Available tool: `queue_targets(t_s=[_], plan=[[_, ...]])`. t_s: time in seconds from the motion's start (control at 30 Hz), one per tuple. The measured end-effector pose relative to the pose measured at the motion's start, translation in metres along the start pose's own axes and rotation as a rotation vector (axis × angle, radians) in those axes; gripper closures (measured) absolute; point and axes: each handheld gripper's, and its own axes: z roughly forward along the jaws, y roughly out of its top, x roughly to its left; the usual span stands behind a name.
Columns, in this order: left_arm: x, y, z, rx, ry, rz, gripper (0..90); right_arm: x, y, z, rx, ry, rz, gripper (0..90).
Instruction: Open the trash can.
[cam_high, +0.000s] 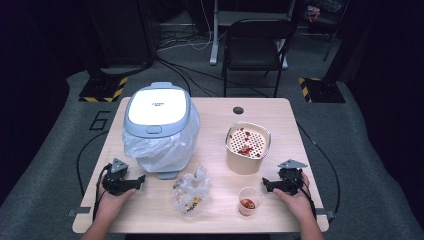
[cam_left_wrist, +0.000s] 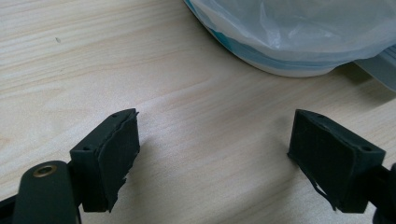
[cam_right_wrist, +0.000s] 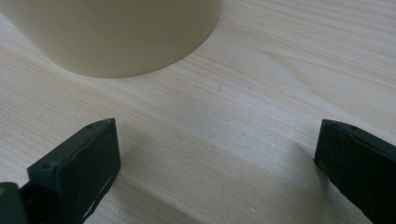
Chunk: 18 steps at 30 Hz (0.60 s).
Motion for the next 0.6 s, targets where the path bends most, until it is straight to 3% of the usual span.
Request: queue_targets(t_s=[0.03,0.13,0.4,0.53,0.6], plan=[[-0.0015,-0.0009,0.0018,-0.029,0.01,-0.018,16.2,0.0,0.0,0.0,0.0,0.0,0.0,0.0],[-0.0025,-0.0023,-0.0003,-0.032,0.011,-0.03,19.7,-0.0002,0.0001,0.0001,0.0,0.002,-0.002,0.0],[-0.0053,-0.0041,-0.0021,-0.06,0.005,-0.025,30.7,0.0004,0.0002,0.0,-0.001,0.0,0.004,0.1],[-0.0048,-0.004,-0.0049,-0.041,-0.009,-0.008,37.7,0.0004,0.0002,0.0,-0.001,-0.001,0.005,0.1],[-0.0057,-0.0041,-0.0041,-0.055,-0.006,-0.023,40.0,0.0003,0.0002,0.0,-0.001,-0.001,0.002,0.0]])
